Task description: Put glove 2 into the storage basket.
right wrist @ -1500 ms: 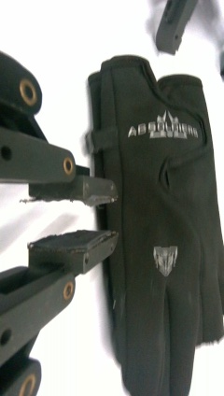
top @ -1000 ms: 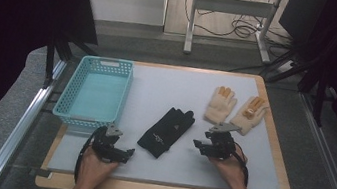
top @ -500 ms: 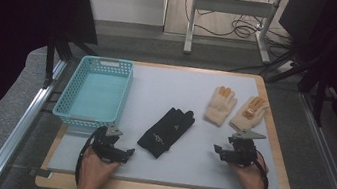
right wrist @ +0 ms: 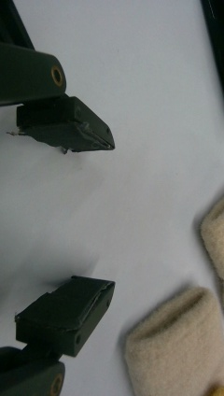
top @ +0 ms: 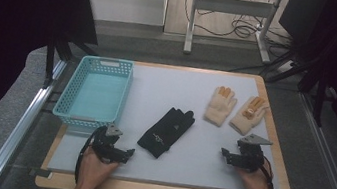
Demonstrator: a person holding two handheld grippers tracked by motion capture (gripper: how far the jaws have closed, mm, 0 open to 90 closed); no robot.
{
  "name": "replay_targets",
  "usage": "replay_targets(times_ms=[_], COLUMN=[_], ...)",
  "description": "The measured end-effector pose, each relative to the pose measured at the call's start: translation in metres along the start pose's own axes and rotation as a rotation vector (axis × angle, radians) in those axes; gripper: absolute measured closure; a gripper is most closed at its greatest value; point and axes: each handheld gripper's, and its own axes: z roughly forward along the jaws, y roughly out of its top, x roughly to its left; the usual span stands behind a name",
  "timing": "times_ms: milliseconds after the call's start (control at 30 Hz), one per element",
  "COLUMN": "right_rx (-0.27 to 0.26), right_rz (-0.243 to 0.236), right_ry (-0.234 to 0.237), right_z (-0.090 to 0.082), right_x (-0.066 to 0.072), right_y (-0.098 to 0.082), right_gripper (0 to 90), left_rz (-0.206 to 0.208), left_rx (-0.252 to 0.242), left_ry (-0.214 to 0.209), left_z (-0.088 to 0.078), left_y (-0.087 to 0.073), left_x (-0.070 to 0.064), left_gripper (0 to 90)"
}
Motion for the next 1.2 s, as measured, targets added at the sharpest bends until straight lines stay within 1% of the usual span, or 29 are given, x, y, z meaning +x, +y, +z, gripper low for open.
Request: replay_targets(times_ms=[300,400,433,500,567,633,700,833,967,1100,1200], right_rx=[-0.003,-0.003,-0.002,-0.002,-0.002,-0.002,-0.002,-0.002,-0.002,-0.003,-0.002], right_rz=[-0.002,-0.003,-0.003,-0.003,-0.003,-0.003,-0.004,-0.004,-0.004,-0.003,-0.003], right_ry=[-0.003,-0.003,-0.004,-0.004,-0.004,-0.004,-0.005,-0.005,-0.006,-0.006,-0.006], right_z=[0.000,0.000,0.000,0.000,0.000,0.000,0.000,0.000,0.000,0.000,0.000], right_x=[0.000,0.000,0.000,0.000,0.000,0.000,0.000,0.000,0.001,0.000,0.000], right_y=[0.000,0.000,0.000,0.000,0.000,0.000,0.000,0.000,0.000,-0.001,-0.001], right_gripper=[26.3,26.2,26.2,26.2,26.2,26.2,26.1,26.0,25.9,25.9,25.9], left_rz=[-0.001,-0.008,-0.003,-0.015,-0.010,-0.019,-0.014,0.005,0.032,0.072,0.089], left_rx=[-0.004,0.006,0.006,-0.006,-0.012,-0.008,-0.008,-0.012,-0.019,-0.016,0.000], left_ry=[0.005,0.011,0.000,-0.036,-0.054,-0.078,-0.090,-0.103,-0.112,-0.124,-0.129], left_z=[-0.001,-0.002,-0.003,-0.005,-0.007,-0.007,-0.007,-0.005,-0.002,0.004,0.012], left_y=[0.000,0.001,0.002,0.005,0.008,0.013,0.017,0.030,0.043,0.063,0.081], left_x=[0.000,-0.002,-0.002,-0.004,-0.007,-0.009,-0.012,-0.022,-0.033,-0.043,-0.051], left_gripper=[1.3,2.6,3.2,4.1,4.0,3.3,2.9,2.1,2.0,1.1,0.6])
